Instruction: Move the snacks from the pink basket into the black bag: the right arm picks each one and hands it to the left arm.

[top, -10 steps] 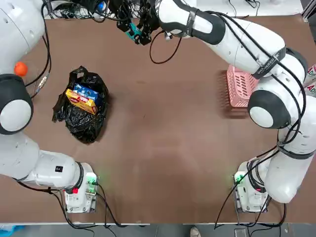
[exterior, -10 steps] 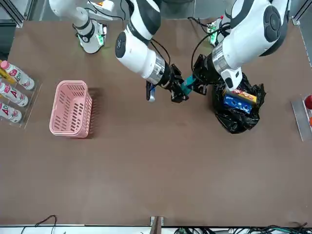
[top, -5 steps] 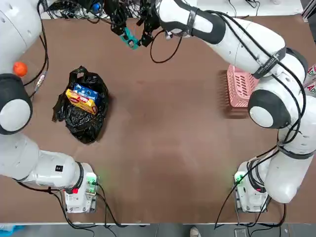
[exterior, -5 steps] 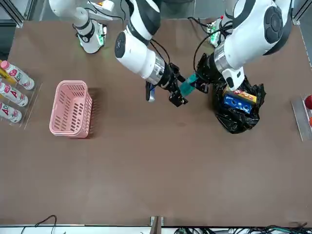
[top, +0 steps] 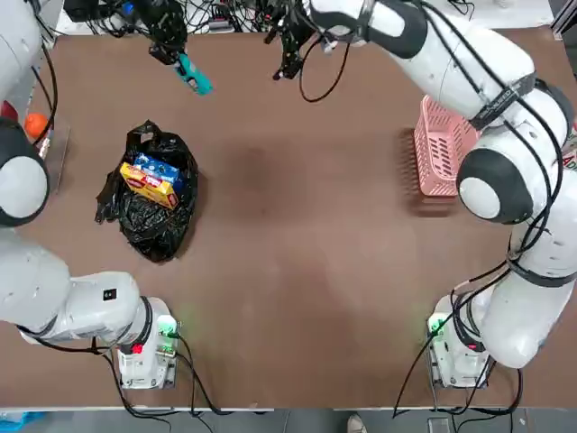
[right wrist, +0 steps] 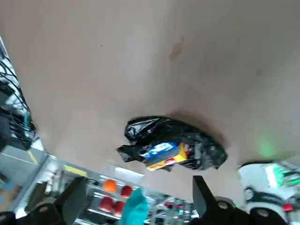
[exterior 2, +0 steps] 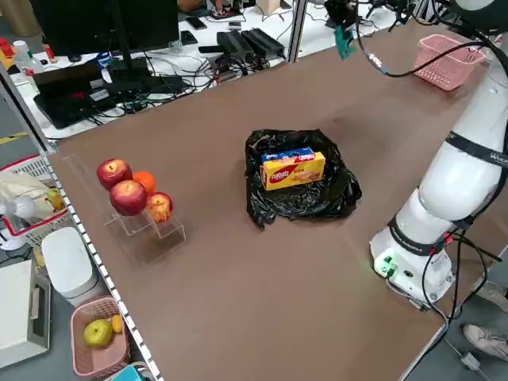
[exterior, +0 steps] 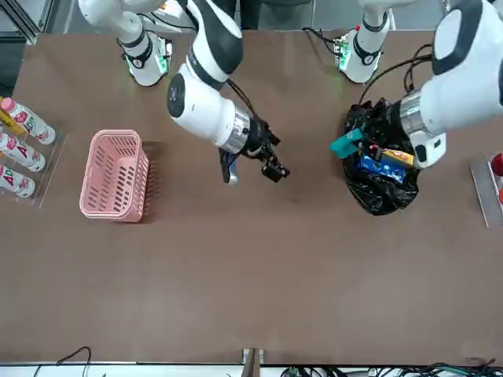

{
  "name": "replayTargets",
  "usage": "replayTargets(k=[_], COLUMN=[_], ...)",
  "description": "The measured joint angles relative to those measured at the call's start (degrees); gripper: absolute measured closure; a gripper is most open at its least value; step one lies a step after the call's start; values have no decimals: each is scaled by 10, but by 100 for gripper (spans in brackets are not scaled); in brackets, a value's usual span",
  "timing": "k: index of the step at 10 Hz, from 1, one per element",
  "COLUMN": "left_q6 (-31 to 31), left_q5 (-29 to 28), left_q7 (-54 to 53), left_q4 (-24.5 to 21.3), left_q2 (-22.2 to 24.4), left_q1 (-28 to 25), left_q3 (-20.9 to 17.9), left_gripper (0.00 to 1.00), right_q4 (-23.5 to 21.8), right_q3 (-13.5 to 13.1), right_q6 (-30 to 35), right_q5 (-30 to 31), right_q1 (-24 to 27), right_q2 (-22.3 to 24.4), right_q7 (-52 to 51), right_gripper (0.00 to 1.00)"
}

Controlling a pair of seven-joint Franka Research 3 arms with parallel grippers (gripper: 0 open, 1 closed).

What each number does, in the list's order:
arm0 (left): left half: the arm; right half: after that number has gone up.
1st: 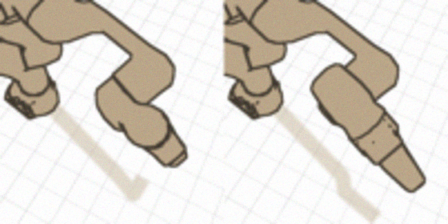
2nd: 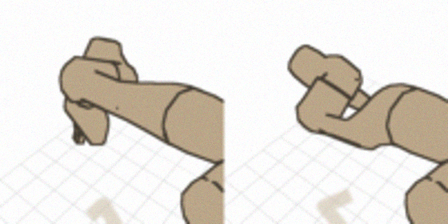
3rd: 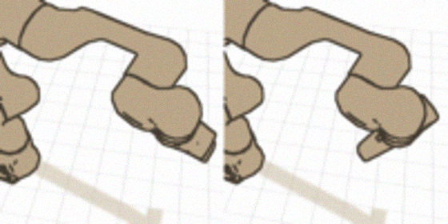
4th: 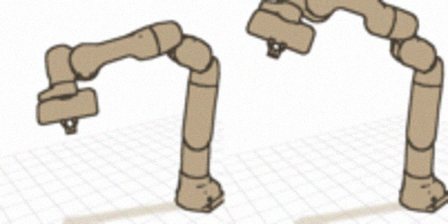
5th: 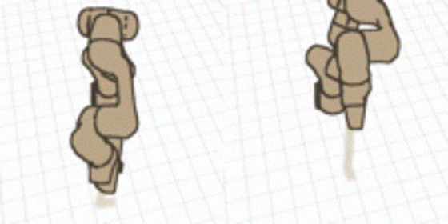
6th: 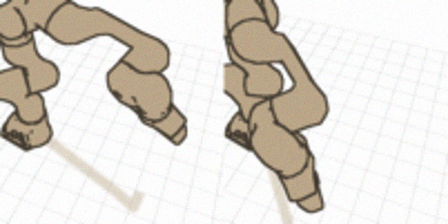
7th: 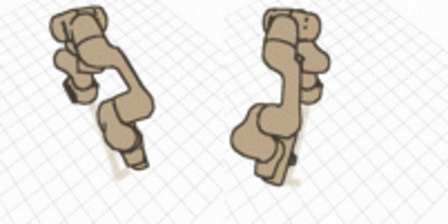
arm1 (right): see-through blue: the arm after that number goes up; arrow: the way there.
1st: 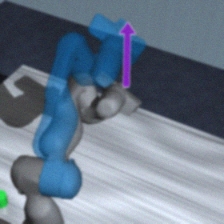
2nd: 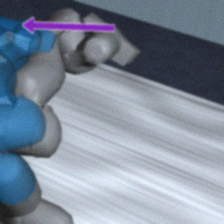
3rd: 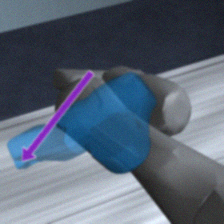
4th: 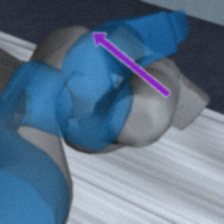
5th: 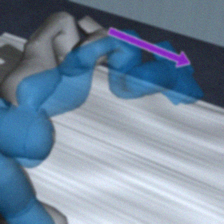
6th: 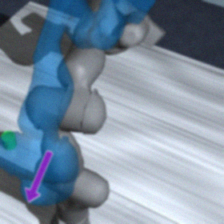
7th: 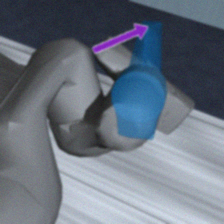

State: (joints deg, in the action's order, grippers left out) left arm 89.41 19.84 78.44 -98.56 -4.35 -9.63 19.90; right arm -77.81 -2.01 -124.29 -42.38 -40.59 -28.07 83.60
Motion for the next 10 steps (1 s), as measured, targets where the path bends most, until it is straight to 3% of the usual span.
replayTargets(k=[2,6,10], left_q6=[13,112,173], left_q5=[-23,-54,-96], left_q7=[-86,-235,-278], left_q4=[-59,-194,-243], left_q2=[-1,-4,-20], left_q1=[-54,-128,-152], left_q3=[-1,-2,-2], left_gripper=[77,78,72], right_q4=[3,3,1], right_q3=[0,-2,-3], right_q6=[71,165,206], right_q5=[95,223,297], right_q1=[23,41,72], right_q2=[16,33,44], right_q7=[-66,-214,-363], right_gripper=[0,0,0])
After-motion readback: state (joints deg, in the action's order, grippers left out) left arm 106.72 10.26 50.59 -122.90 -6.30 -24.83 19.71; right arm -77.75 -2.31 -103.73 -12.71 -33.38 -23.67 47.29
